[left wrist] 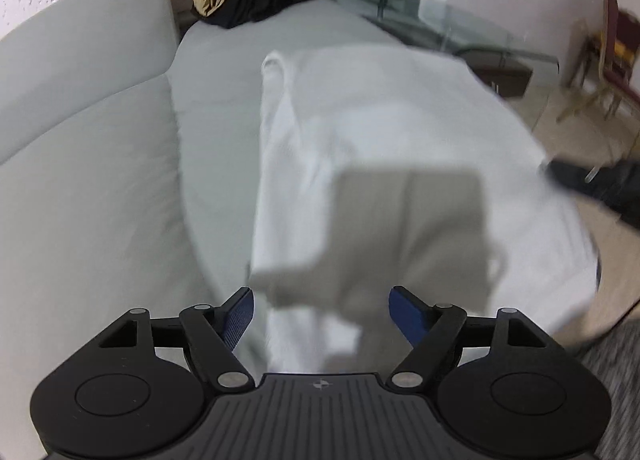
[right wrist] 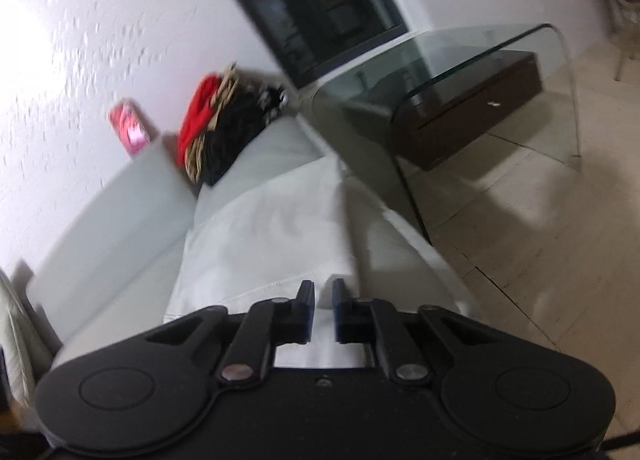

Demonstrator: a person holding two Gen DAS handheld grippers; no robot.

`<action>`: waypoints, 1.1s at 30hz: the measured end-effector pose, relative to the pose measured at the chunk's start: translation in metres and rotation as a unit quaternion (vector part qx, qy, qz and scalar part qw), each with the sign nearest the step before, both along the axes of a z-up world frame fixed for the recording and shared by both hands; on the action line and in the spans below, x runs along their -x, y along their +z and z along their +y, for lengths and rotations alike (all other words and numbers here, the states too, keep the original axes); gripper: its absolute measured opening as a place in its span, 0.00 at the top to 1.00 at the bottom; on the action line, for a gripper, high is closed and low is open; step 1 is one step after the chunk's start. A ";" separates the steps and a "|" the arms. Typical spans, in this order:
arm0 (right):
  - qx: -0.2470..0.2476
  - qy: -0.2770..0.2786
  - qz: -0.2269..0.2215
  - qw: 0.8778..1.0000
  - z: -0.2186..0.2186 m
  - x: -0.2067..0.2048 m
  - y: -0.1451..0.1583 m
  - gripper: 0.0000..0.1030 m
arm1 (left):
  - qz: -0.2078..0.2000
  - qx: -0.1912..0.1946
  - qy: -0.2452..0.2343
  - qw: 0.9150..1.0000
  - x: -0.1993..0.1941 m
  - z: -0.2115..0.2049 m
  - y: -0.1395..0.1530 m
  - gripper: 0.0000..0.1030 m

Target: Fold clothes

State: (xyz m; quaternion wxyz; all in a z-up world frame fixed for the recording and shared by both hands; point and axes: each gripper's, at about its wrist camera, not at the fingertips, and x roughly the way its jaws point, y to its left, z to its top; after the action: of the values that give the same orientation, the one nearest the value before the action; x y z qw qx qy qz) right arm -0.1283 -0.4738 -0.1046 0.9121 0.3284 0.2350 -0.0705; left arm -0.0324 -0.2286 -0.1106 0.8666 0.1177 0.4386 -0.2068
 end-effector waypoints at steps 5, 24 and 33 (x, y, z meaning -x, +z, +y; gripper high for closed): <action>-0.128 0.003 -0.057 0.990 -0.006 0.047 -0.011 0.51 | -0.004 -0.060 -0.011 0.998 0.032 0.011 0.003 0.18; -0.081 0.005 -0.027 0.996 0.022 0.048 -0.008 0.28 | 0.002 -0.057 -0.010 0.998 0.049 0.027 0.014 0.07; -0.063 0.003 -0.030 0.998 0.024 0.050 -0.006 0.33 | 0.001 -0.054 -0.003 0.999 0.049 0.026 0.014 0.07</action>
State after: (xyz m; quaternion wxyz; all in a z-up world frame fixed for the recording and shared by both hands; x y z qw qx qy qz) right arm -0.1785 -0.4498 -0.1105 0.8966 0.3863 0.2122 -0.0424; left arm -0.0811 -0.2023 -0.0970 0.8579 0.1653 0.4496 -0.1860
